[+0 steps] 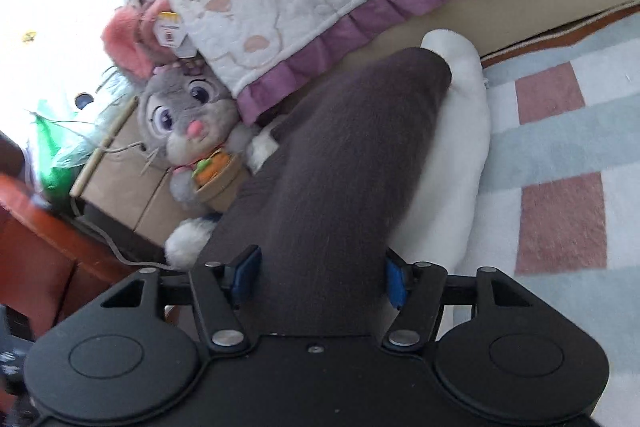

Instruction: Fold clothes

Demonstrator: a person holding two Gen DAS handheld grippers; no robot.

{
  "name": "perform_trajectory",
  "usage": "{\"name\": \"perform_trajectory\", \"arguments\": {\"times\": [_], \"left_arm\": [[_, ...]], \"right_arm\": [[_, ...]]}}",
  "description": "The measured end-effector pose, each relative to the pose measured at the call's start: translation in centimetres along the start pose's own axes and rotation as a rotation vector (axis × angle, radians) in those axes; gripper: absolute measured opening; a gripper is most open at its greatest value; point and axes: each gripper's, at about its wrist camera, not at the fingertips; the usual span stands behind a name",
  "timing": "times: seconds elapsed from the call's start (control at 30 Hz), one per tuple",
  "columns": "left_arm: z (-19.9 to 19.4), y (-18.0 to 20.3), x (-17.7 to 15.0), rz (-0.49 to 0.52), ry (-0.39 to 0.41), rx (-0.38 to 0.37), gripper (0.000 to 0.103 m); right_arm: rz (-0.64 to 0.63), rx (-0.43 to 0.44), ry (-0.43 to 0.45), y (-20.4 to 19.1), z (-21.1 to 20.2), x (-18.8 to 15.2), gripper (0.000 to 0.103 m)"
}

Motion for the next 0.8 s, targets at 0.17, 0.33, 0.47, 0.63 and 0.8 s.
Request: {"name": "perform_trajectory", "arguments": {"times": [0.17,0.33,0.47,0.63,0.8], "left_arm": [[-0.4,-1.5,-3.4,-0.183,0.025,-0.055,0.051],[0.5,0.2,-4.5,-0.145,-0.016,-0.094,0.055],[0.8,-0.1,-4.6,-0.225,0.032,-0.085,0.060],[-0.1,0.8,-3.7,-0.191,0.053,-0.070,0.026],[-2.9,4.8,-1.6,0.013,0.182,0.006,0.026]], "right_arm": [[0.027,0.067,-0.087,1.3,-1.0,-1.2,0.071],[0.006,0.112,-0.146,1.5,-0.9,-3.5,0.075],[-0.003,0.124,-0.133,0.8,0.4,-4.1,0.083],[0.152,0.263,-0.295,0.2,0.9,-2.2,0.035],[0.163,0.247,-0.385,0.3,1.1,-1.0,0.034]]}}
Point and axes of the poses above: each gripper's, at about its wrist camera, not at the fingertips, and z roughly the way its jaws point, y to its right, x to its top, and after that the axes turned 15 degrees about -x, right-handed
